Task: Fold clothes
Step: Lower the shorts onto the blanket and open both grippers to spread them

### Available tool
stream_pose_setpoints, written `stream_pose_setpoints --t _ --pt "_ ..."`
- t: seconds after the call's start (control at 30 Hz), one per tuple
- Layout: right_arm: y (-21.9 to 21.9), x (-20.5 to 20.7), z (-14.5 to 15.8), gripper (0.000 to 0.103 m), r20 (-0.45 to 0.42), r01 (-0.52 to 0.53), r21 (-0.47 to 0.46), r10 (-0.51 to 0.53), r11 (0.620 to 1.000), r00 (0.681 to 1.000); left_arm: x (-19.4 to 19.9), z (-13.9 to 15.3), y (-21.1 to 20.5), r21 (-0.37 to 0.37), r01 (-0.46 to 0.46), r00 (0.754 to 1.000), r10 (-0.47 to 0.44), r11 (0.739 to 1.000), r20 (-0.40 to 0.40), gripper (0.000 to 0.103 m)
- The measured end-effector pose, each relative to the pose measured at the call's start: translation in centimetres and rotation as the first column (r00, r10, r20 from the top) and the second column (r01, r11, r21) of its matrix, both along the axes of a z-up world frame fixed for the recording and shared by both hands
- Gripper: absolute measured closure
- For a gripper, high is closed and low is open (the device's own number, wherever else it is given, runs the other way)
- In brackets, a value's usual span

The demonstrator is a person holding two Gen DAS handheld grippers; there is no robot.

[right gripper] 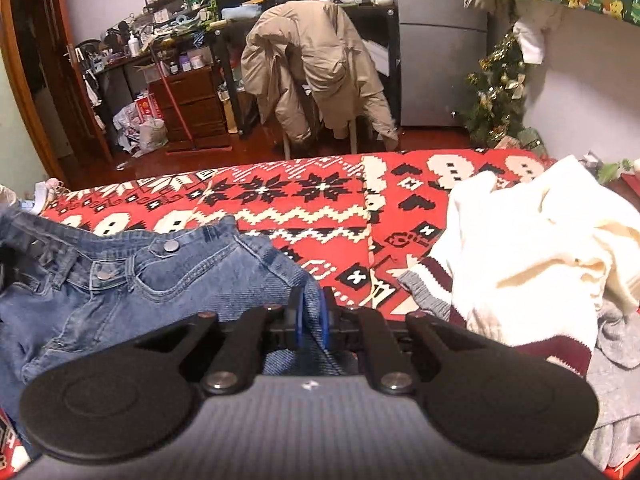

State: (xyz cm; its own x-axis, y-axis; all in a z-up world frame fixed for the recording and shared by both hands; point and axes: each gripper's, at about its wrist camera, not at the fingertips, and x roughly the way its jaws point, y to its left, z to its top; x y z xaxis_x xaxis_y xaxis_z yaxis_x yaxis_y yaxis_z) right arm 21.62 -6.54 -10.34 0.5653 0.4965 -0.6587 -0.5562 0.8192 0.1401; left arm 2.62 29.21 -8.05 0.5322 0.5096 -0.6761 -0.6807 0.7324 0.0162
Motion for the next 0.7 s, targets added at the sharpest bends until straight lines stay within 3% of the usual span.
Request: stream_pose_setpoints --t 0.03,0.1,0.27,0.37,0.53,0.7 --pt "-0.3 0.1 0.0 0.086 -0.011 -0.001 0.013 0.001 1.0 1.0 -0.3 0.0 0.3 0.002 -0.004 1.0 0.004 1.0 -0.001 0.059" --pt "-1.0 0.3 0.1 0.084 -0.017 0.003 0.041 -0.002 0.999 1.0 -0.6 0.0 1.1 -0.002 -0.009 1.0 0.009 1.0 0.004 0.059" --pt "-1.8 1.0 2.1 0.066 0.043 -0.009 0.077 0.005 0.997 0.999 -0.1 -0.3 3.2 -0.004 0.015 1.0 -0.015 1.0 -0.025 0.059" --pt "2.0 2.7 2.8 0.061 0.021 -0.124 0.068 0.123 0.99 0.992 1.0 -1.0 4.8 -0.013 0.058 0.995 -0.059 0.998 -0.078 0.059" --pt "11.2 5.9 0.9 0.059 -0.053 -0.306 -0.066 0.303 0.95 0.952 0.4 -2.9 8.4 -0.197 0.043 0.998 -0.052 0.979 -0.037 0.06" --pt "16.2 8.1 -3.0 0.062 -0.158 -0.354 -0.171 0.329 0.919 0.931 -0.2 -4.0 9.9 -0.321 0.053 0.998 -0.06 0.946 -0.01 0.062"
